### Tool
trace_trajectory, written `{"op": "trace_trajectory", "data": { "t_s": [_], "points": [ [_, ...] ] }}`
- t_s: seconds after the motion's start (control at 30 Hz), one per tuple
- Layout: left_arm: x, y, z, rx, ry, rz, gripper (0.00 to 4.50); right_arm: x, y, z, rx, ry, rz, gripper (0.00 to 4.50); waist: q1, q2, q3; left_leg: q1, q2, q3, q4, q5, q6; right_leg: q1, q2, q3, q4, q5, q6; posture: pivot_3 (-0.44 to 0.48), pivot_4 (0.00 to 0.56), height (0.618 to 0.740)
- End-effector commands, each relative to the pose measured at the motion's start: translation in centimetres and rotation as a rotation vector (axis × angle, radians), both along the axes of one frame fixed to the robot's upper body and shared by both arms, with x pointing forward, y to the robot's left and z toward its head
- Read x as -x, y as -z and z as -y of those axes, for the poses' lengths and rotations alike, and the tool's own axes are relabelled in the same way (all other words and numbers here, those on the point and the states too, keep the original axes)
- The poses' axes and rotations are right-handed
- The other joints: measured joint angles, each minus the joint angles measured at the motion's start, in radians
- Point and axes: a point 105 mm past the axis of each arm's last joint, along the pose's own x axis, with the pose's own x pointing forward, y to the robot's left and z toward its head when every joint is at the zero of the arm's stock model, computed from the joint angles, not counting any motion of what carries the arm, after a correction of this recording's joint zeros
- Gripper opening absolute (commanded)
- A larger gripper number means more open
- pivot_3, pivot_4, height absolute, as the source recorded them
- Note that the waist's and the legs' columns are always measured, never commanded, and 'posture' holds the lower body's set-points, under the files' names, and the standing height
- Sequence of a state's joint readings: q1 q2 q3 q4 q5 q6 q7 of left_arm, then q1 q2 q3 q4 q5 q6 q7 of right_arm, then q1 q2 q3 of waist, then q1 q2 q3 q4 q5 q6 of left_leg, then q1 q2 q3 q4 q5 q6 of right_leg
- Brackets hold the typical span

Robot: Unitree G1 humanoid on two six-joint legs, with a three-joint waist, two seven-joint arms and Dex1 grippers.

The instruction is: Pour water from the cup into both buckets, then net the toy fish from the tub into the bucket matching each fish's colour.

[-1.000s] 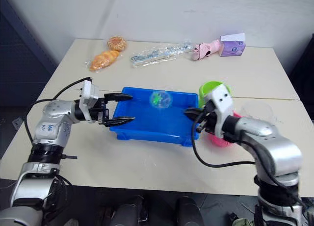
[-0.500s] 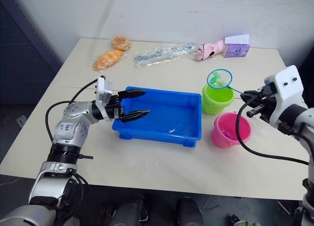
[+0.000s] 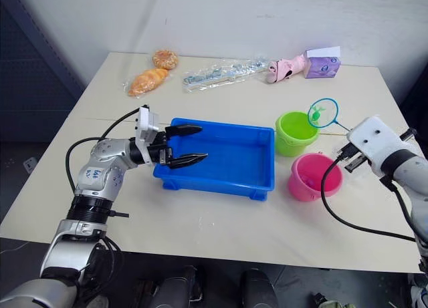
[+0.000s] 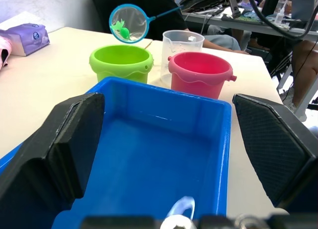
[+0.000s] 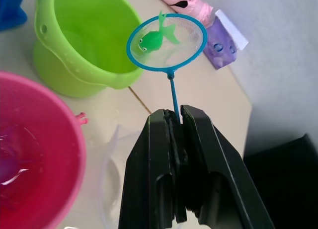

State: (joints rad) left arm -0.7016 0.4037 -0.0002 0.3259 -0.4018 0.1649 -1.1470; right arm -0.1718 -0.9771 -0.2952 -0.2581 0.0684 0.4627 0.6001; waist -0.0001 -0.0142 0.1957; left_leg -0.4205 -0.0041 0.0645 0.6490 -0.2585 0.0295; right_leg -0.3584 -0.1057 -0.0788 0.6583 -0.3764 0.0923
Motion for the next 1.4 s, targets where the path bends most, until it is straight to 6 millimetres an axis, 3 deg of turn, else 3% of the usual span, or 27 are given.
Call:
{"op": "trace_trajectory", "data": {
  "t_s": [0.03, 0.2, 0.53, 0.7, 0.83, 0.9, 1.07, 1.17, 1.27, 1.4],
  "points": [
    [0.6, -0.9, 0.4, -0.003, 0.044, 0.061, 4.44, -0.7, -0.8, 0.0, 0.383, -0.038, 0.188, 0.00, -0.001, 0.000, 0.000, 0.000, 0.000, 0.000, 0.000, 0.000, 0.000, 0.000, 0.000, 0.000, 0.000, 0.000, 0.000, 0.000, 0.150, 0.740],
    [0.7, -0.7, 0.9, -0.016, 0.064, 0.070, 4.44, -1.1, -0.4, 0.1, 0.637, -0.091, 0.201, 0.00, -0.001, 0.000, 0.000, 0.000, 0.000, 0.000, 0.000, 0.001, -0.001, 0.000, 0.000, 0.000, 0.000, 0.000, 0.000, 0.000, 0.150, 0.740],
    [0.1, -0.2, 0.7, 0.005, 0.034, 0.064, 4.44, -0.5, -1.0, -0.3, 0.786, -0.167, 0.314, 0.00, -0.001, 0.000, 0.000, 0.000, 0.001, 0.000, 0.001, 0.001, -0.001, 0.000, 0.001, 0.000, 0.000, 0.000, 0.000, 0.000, 0.150, 0.740],
    [0.7, -1.3, 0.4, 0.078, 0.080, 0.096, 4.44, 0.3, -2.6, -1.1, 0.280, -0.150, 0.347, 0.00, 0.000, 0.000, 0.000, 0.000, 0.001, -0.001, 0.001, 0.001, -0.001, 0.002, 0.002, -0.001, 0.000, 0.000, 0.000, 0.000, 0.150, 0.740],
    [2.5, -3.4, -0.9, 0.148, 0.186, 0.110, 4.44, 2.1, -2.0, -5.1, -0.283, -0.343, 0.159, 0.00, -0.002, 0.000, 0.000, 0.000, 0.002, -0.002, 0.002, 0.001, -0.001, 0.002, 0.004, -0.001, 0.000, 0.000, 0.000, 0.000, 0.150, 0.740],
    [3.5, -3.7, -1.7, 0.117, 0.233, 0.107, 4.44, 3.9, -1.5, -7.9, -0.431, -0.485, 0.021, 0.00, -0.001, 0.000, 0.000, 0.000, 0.004, -0.003, 0.002, 0.002, -0.002, 0.003, 0.004, -0.001, 0.000, 0.000, 0.000, 0.000, 0.150, 0.740],
    [5.8, -4.1, -3.9, 0.005, 0.296, 0.128, 4.44, 6.6, 0.8, -12.1, -0.475, -0.643, -0.221, 0.00, -0.002, 0.000, 0.000, 0.001, 0.004, -0.004, 0.002, 0.001, -0.001, 0.004, 0.004, -0.001, -0.001, 0.000, 0.000, 0.000, 0.150, 0.740],
    [6.9, -3.3, -5.8, -0.091, 0.299, 0.110, 4.44, 7.8, 2.3, -14.4, -0.472, -0.720, -0.312, 0.00, -0.001, 0.000, 0.000, 0.003, 0.004, -0.004, 0.002, 0.001, -0.001, 0.006, 0.004, 0.000, -0.003, 0.000, 0.000, 0.000, 0.150, 0.740],
    [8.3, -0.8, -7.9, -0.218, 0.307, 0.036, 4.44, 9.1, 4.5, -16.7, -0.456, -0.830, -0.366, 0.00, -0.004, 0.000, 0.000, 0.005, 0.003, -0.004, 0.001, 0.001, -0.001, 0.007, 0.003, 0.001, -0.005, 0.000, 0.000, 0.000, 0.150, 0.740],
    [9.8, 2.2, -9.1, -0.319, 0.314, -0.049, 4.44, 10.1, 8.6, -18.7, -0.444, -0.911, -0.501, 0.00, -0.004, 0.001, 0.000, 0.015, 0.003, -0.003, -0.003, -0.001, 0.000, 0.016, 0.002, 0.001, -0.009, 0.000, -0.001, 0.000, 0.150, 0.740]
  ]
}}
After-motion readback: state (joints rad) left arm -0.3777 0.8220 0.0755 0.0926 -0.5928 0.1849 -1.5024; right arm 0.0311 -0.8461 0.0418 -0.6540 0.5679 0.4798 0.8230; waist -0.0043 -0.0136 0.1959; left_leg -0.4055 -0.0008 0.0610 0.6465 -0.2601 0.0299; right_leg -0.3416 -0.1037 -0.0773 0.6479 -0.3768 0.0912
